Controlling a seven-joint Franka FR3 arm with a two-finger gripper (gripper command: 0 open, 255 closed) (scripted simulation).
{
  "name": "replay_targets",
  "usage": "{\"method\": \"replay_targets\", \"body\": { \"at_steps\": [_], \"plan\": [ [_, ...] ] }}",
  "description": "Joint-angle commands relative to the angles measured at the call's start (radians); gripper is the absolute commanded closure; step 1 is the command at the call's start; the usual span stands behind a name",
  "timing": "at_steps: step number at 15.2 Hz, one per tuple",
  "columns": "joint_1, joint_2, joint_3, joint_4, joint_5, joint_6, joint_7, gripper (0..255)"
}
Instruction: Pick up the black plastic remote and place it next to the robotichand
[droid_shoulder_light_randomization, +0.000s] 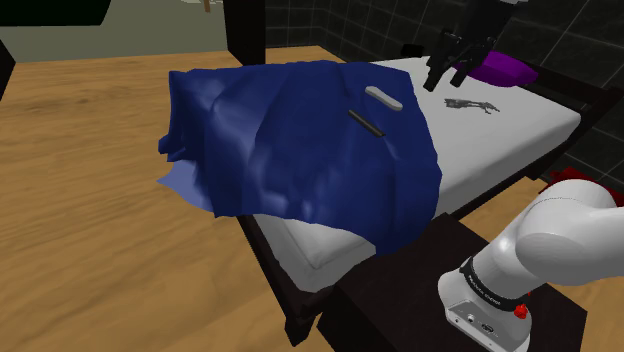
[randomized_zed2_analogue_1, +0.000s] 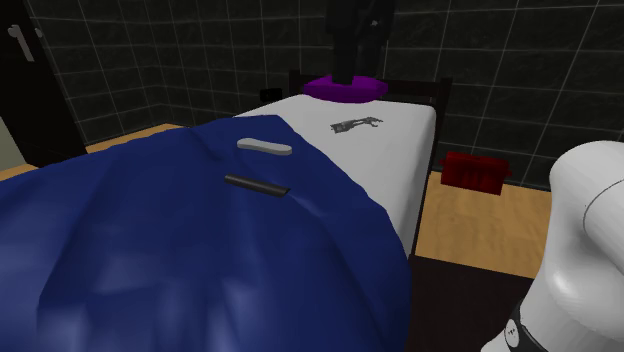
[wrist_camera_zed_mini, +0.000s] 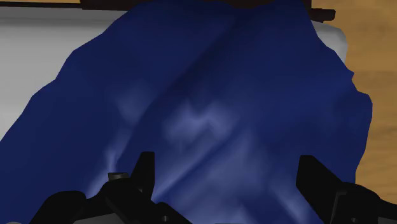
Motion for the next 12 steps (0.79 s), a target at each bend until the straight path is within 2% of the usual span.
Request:
{"method": "replay_targets", "body": {
  "at_steps": [1,12],
  "plan": [
    [0.0,0.0,0.0,0.0,0.0,0.0,0.0,0],
    [-0.03,0.343,-0.085,0.034,-0.055,0.281,-0.077,0]
  ]
}}
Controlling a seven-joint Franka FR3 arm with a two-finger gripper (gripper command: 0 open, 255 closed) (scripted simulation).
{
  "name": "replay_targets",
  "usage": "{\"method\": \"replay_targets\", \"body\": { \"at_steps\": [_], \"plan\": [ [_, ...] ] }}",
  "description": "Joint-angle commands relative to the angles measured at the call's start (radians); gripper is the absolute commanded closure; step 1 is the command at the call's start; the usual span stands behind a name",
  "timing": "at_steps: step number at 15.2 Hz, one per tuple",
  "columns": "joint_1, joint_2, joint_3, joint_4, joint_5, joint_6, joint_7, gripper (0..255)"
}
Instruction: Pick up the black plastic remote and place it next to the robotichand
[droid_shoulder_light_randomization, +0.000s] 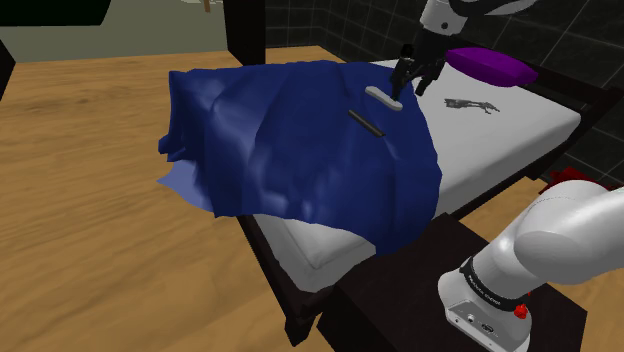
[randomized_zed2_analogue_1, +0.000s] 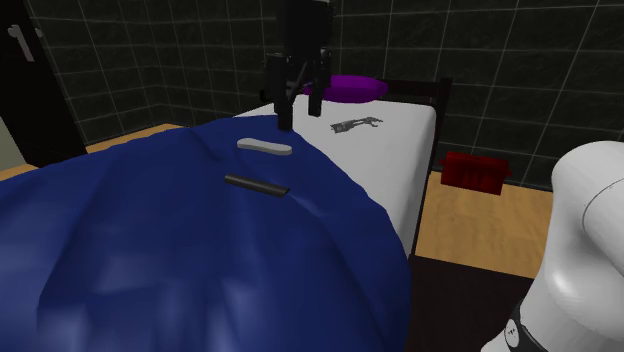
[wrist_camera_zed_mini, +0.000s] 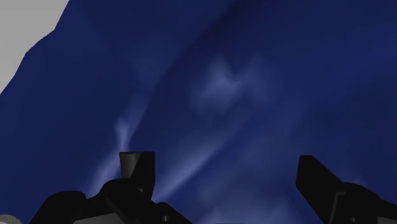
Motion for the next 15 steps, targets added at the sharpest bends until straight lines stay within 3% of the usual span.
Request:
{"method": "replay_targets", "body": {
  "at_steps": [1,15],
  "plan": [
    [-0.006,0.072,-0.017,0.022,-0.007,0.046,-0.017,0],
    [-0.044,0.597,-0.097,0.304,0.025,0.255,-0.124,0]
  ]
}}
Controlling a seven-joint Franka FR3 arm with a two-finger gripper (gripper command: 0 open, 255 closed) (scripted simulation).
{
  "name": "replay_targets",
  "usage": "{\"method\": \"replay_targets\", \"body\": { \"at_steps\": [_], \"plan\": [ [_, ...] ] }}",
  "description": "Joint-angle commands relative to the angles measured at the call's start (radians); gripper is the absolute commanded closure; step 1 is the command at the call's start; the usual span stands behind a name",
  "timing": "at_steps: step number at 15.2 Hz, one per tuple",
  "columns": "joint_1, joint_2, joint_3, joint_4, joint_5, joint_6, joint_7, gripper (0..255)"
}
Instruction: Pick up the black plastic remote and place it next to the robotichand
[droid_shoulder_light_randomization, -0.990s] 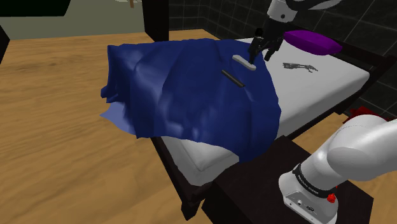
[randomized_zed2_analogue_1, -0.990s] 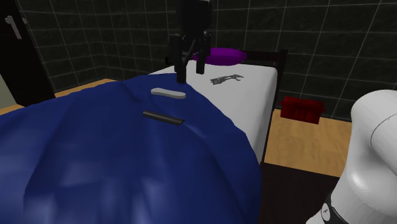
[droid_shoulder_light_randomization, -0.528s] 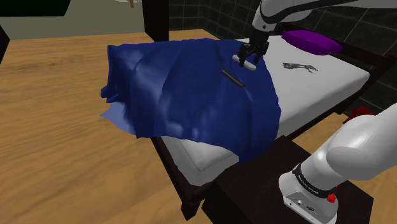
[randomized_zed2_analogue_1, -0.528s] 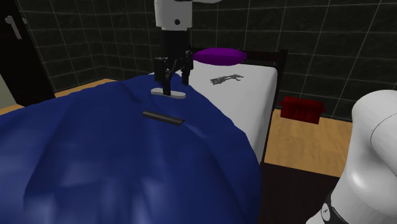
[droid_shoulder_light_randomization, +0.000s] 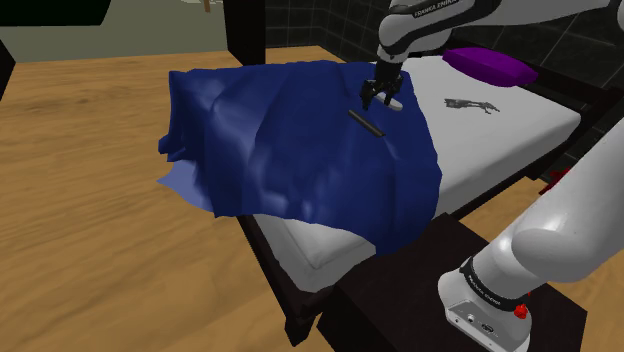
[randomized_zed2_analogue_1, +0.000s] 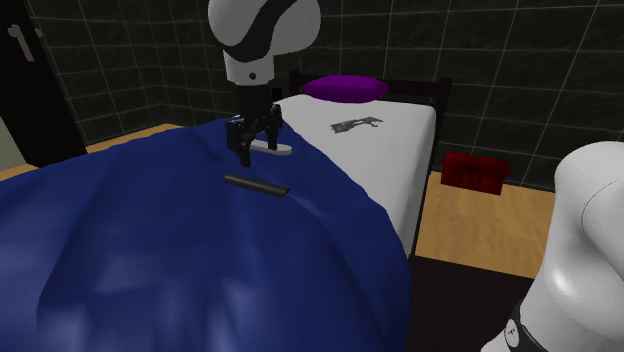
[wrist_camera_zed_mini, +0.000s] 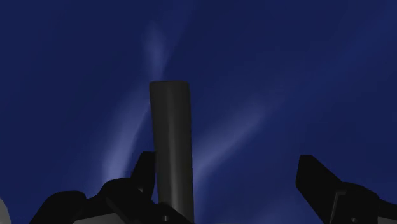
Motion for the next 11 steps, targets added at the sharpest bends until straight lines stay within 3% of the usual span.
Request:
{"method": "replay_targets", "body": {
  "at_steps": [1,7,11],
  "plan": [
    [-0.01,0.081,-0.007,0.063,0.012,0.013,-0.018,0],
    [-0.048,0.319,-0.014,0.27,0.049,0.028,-0.061,0],
    [-0.054,0.356,-0.013,0.273,0.055,0.061,-0.066,0]
  ]
}}
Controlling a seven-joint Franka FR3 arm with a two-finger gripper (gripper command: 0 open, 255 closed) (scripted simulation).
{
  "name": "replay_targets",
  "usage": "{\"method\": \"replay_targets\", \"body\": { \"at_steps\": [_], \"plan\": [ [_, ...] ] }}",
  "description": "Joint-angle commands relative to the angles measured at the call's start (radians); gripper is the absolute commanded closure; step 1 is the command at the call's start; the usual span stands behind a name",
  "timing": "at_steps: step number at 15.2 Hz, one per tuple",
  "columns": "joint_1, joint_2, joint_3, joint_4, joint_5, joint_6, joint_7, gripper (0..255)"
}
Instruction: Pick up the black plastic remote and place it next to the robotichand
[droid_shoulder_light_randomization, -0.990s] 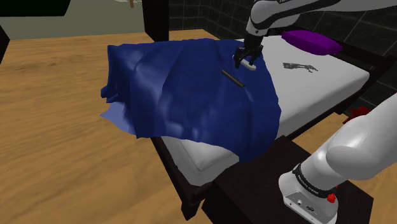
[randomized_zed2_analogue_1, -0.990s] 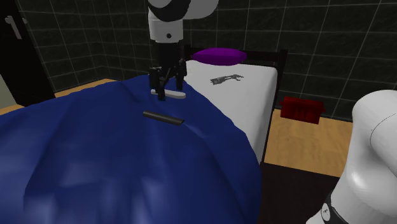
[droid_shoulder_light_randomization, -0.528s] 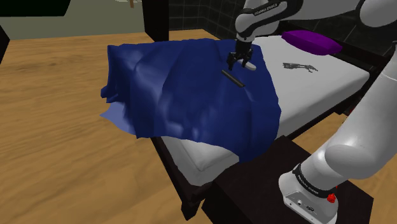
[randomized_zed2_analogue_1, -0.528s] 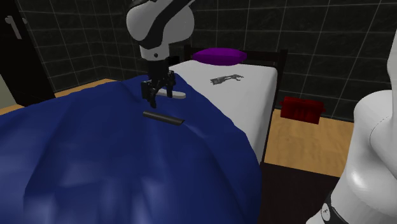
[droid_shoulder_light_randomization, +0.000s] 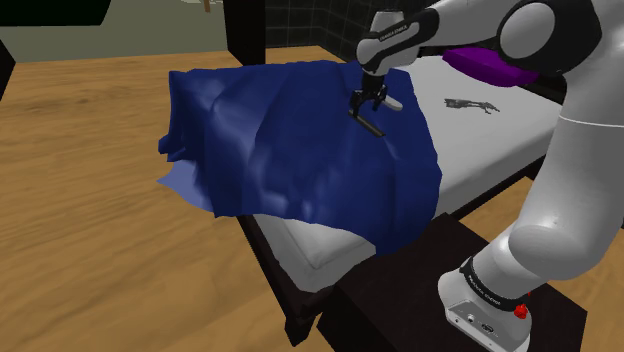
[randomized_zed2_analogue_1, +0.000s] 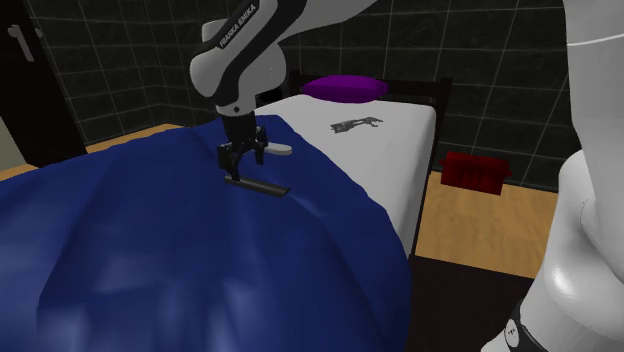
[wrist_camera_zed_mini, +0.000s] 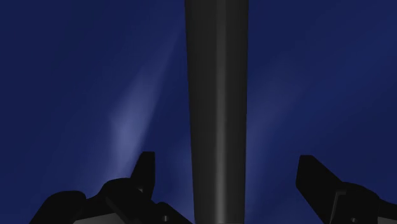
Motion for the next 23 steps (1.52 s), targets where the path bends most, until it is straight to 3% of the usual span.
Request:
{"method": "replay_targets", "body": {
  "at_steps": [1,4,12,13,23],
  "plan": [
    [-0.003,0.02,0.001,-0.001,0.004,0.022,-0.003,0],
    [-0.007,0.046,0.004,-0.014,0.01,0.06,-0.006,0],
    [-0.008,0.046,0.004,-0.014,0.01,0.06,-0.006,0],
    [-0.008,0.046,0.004,-0.014,0.01,0.06,-0.006,255],
    [-0.007,0.039,0.003,-0.011,0.008,0.049,-0.006,255]
  ]
}}
